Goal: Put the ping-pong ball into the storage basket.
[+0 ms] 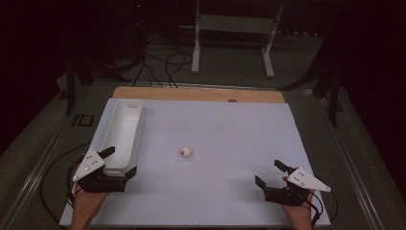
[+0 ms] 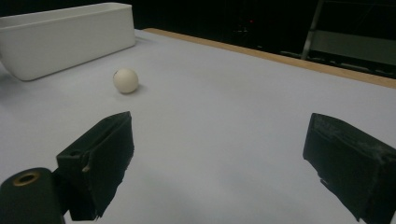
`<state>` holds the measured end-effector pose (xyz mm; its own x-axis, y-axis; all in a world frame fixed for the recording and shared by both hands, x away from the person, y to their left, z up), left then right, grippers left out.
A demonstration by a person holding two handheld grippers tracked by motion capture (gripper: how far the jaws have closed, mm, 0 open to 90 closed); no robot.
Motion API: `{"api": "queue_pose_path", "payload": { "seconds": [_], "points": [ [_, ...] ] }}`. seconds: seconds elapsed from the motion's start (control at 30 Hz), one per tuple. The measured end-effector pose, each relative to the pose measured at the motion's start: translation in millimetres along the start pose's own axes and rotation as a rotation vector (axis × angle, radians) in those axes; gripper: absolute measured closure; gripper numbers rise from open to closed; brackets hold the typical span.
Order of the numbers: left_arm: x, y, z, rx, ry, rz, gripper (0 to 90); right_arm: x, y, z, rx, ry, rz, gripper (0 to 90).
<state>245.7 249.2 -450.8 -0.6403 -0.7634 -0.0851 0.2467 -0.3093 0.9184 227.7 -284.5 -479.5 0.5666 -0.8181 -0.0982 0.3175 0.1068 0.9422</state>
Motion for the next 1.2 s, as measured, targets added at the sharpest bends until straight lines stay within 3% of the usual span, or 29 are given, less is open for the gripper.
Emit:
{"api": "queue_pose_path", "payload": {
  "seconds": [0.37, 0.6, 0.77, 0.8, 0.97, 1.2],
  "points": [
    [-0.8, 0.7, -1.4, -0.009, 0.023, 0.023, 0.0, 0.0, -1.2, 0.3, 0.0, -0.008, 0.001, 8.0],
    [-1.0, 12.9, -3.3, -0.023, 0.047, 0.065, 0.0, 0.4, -2.4, 2.6, -0.004, -0.016, 0.007, 8.0],
    [0.6, 22.2, -8.0, -0.033, 0.05, 0.065, 0.0, 0.2, -6.0, 4.8, -0.017, -0.014, 0.011, 8.0],
    [2.4, 28.9, -11.8, -0.044, 0.057, 0.047, 0.0, 0.2, -6.3, 4.6, -0.016, -0.013, 0.012, 8.0],
    [3.2, 40.0, -19.2, -0.063, 0.062, 0.036, 0.0, -0.5, -6.8, 2.5, -0.021, -0.008, 0.011, 8.0],
    [2.1, 50.0, -34.8, -0.123, 0.05, 0.041, 0.0, -1.5, -7.2, 1.5, -0.025, -0.006, 0.009, 8.0]
  ]
}}
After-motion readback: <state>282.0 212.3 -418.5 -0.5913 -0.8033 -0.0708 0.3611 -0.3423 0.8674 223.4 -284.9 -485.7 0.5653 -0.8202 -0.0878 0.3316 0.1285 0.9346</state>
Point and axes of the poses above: each handheld gripper's, and its own axes: z roughly backward along the jaws, y roughly out of its top, x roughly to its right, the point moved 1 cm from there along -z, roughly forward along the jaws, and after that the axes turned 5 degrees about -z, right-handed, at the moved point
